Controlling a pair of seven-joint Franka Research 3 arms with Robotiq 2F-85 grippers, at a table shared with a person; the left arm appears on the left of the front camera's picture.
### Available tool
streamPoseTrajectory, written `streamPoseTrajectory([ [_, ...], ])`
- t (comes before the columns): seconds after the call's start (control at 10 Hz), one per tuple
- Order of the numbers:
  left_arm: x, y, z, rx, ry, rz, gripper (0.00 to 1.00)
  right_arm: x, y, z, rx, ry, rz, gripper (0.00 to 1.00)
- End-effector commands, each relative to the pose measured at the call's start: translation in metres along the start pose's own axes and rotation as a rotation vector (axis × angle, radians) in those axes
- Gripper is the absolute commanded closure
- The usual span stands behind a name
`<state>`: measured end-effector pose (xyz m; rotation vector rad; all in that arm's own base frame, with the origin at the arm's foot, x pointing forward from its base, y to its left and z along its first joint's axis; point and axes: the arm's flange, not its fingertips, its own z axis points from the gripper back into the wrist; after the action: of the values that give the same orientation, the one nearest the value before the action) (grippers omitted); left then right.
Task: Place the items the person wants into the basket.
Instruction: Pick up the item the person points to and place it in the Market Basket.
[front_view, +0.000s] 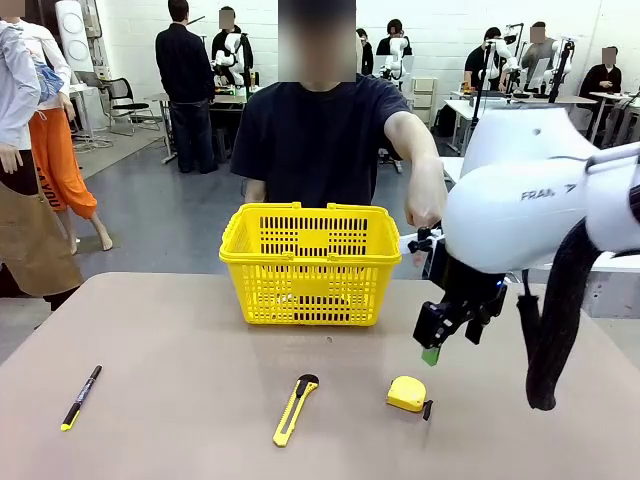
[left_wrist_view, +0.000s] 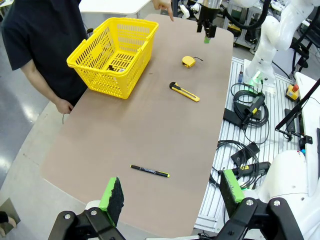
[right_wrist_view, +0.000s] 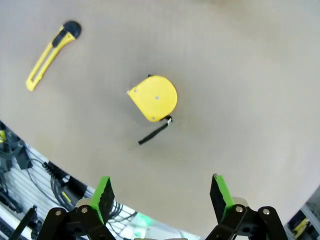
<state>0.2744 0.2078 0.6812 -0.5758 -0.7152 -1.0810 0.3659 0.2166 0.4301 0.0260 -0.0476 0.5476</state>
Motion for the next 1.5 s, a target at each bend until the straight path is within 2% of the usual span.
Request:
streamPoseTrajectory([
  [0.0,-0.001,-0.001,0.001,-0.004,-0.019,-0.023,0.00,0.013,-0.005,-0.022,0.000,0.003,-0.112,0.00],
  [0.6,-0.001,-0.001,0.001,-0.004,-0.019,-0.023,0.00,0.037,0.006,-0.048,0.004,-0.026,-0.487,0.00],
  [0.7,-0.001,-0.001,0.001,-0.004,-0.019,-0.023,0.00,0.037,0.009,-0.050,-0.006,-0.027,-0.464,0.00],
  [0.8,-0.001,-0.001,0.001,-0.004,-0.019,-0.023,0.00,0.037,0.012,-0.048,-0.024,-0.041,-0.362,0.00],
  [0.9,-0.001,-0.001,0.001,-0.004,-0.019,-0.023,0.00,0.028,0.002,-0.045,0.024,-0.013,-0.450,0.00],
  [1.1,-0.001,-0.001,0.001,-0.004,-0.019,-0.023,0.00,0.028,0.002,-0.045,0.024,-0.013,-0.450,0.00],
  [1.2,-0.001,-0.001,0.001,-0.004,-0.019,-0.023,0.00,0.029,0.005,-0.046,0.014,-0.019,-0.432,0.00],
  [1.4,-0.001,-0.001,0.001,-0.004,-0.019,-0.023,0.00,0.038,0.028,-0.067,-0.030,0.041,-0.543,0.00],
])
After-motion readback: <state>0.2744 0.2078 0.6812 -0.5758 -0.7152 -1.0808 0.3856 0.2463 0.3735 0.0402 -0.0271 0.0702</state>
